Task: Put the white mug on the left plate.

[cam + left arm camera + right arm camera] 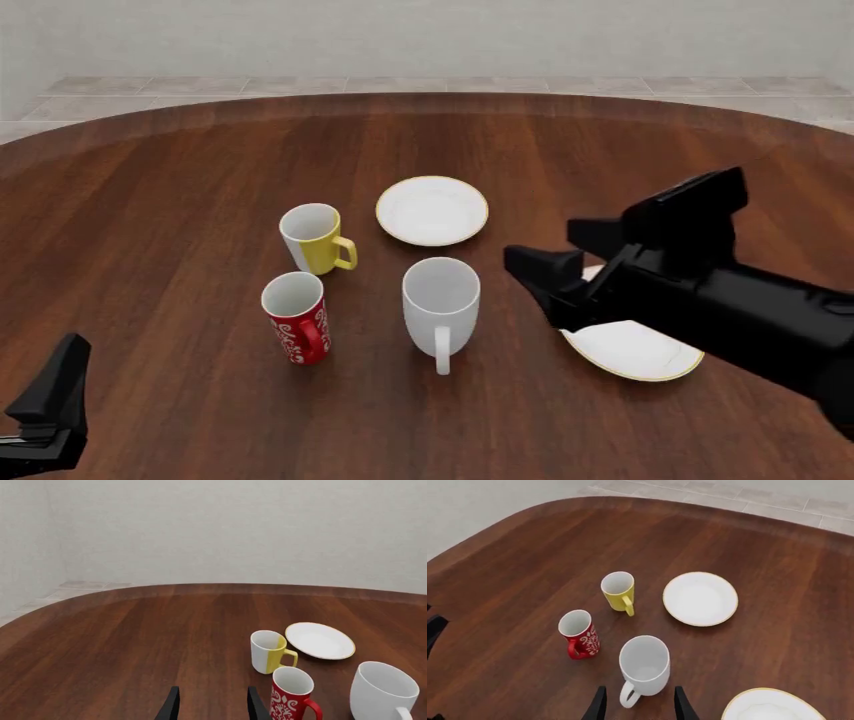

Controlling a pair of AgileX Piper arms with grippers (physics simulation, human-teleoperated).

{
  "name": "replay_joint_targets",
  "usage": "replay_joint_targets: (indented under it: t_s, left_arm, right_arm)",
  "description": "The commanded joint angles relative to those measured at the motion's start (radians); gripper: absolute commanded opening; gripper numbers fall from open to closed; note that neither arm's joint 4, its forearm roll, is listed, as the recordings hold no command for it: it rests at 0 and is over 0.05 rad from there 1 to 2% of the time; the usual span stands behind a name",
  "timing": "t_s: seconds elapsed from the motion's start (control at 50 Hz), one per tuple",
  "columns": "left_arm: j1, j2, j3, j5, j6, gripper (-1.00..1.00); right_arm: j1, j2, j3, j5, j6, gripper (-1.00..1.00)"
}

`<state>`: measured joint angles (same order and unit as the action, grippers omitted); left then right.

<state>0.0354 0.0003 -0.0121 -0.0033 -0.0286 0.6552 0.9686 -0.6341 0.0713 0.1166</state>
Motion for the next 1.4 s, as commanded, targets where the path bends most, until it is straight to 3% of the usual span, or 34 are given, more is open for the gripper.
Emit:
replay_joint_targets:
  t_s: [0.02, 1.4]
  left_arm:
    - [-0.001, 0.0, 0.0, 0.001, -0.001, 1.0]
    - [-0.011, 0.0, -0.006, -0.001, -0.023, 1.0]
  right_arm:
    - [-0.002, 0.033, 0.006, -0.033, 0.01, 1.0]
    - [0.021, 0.127, 0.021, -0.124, 0.161, 1.0]
